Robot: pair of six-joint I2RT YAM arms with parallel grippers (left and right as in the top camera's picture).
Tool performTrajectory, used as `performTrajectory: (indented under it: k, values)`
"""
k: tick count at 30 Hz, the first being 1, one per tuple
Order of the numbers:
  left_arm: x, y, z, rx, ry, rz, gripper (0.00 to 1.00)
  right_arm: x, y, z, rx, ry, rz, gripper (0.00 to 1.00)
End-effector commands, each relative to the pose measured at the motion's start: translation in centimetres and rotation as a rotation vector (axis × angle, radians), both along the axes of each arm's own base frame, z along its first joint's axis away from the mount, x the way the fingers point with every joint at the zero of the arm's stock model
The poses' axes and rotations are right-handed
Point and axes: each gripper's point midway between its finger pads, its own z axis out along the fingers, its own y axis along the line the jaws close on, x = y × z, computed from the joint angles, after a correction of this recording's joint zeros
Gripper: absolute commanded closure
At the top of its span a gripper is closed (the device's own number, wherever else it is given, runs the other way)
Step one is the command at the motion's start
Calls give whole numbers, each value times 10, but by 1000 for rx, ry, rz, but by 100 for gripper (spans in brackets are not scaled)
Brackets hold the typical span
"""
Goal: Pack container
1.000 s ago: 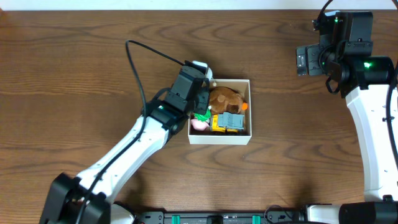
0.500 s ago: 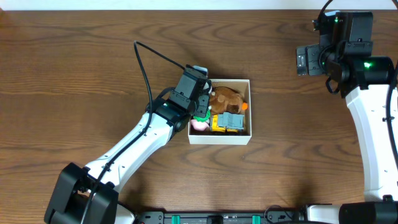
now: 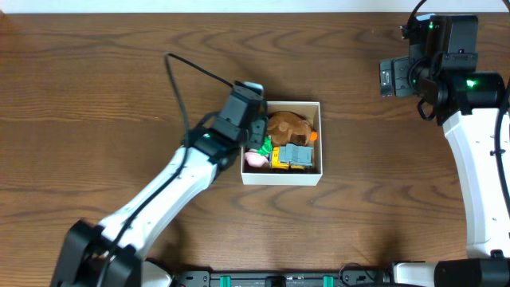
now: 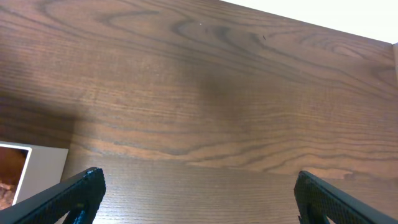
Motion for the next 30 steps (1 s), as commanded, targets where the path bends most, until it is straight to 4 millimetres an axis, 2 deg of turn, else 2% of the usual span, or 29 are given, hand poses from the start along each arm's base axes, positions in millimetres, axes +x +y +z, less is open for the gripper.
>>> performTrajectory:
  k: [1, 4, 7, 11, 15, 17, 18, 20, 21, 25, 30]
  values:
    - [15, 39, 47, 9, -132, 120, 41, 0, -1, 5, 5, -14, -12, 1]
    - [18, 75, 69, -2, -176, 211, 41, 0, -1, 5, 5, -14, -11, 1]
    - [18, 118, 80, 3, -184, 314, 41, 0, -1, 5, 5, -14, -12, 1]
    - [16, 170, 71, 34, -135, 445, 41, 0, -1, 5, 5, -14, -12, 1]
    - [12, 208, 55, 62, -73, 543, 41, 0, -1, 5, 5, -14, -12, 1]
    - [12, 223, 48, 70, -53, 583, 40, 0, -1, 5, 5, -14, -12, 1]
    - [13, 230, 44, 74, -43, 601, 22, 0, -1, 5, 5, -14, -12, 1]
    - [13, 242, 36, 81, -19, 634, 5, 0, -1, 5, 5, -14, -12, 1]
    - [13, 248, 31, 85, -6, 649, 2, 0, -1, 5, 5, -14, -12, 1]
    - [13, 263, 17, 96, 36, 685, 2, 0, -1, 5, 5, -14, -12, 1]
    - [14, 264, 6, 104, 67, 687, 2, 0, -1, 5, 5, -14, -12, 1]
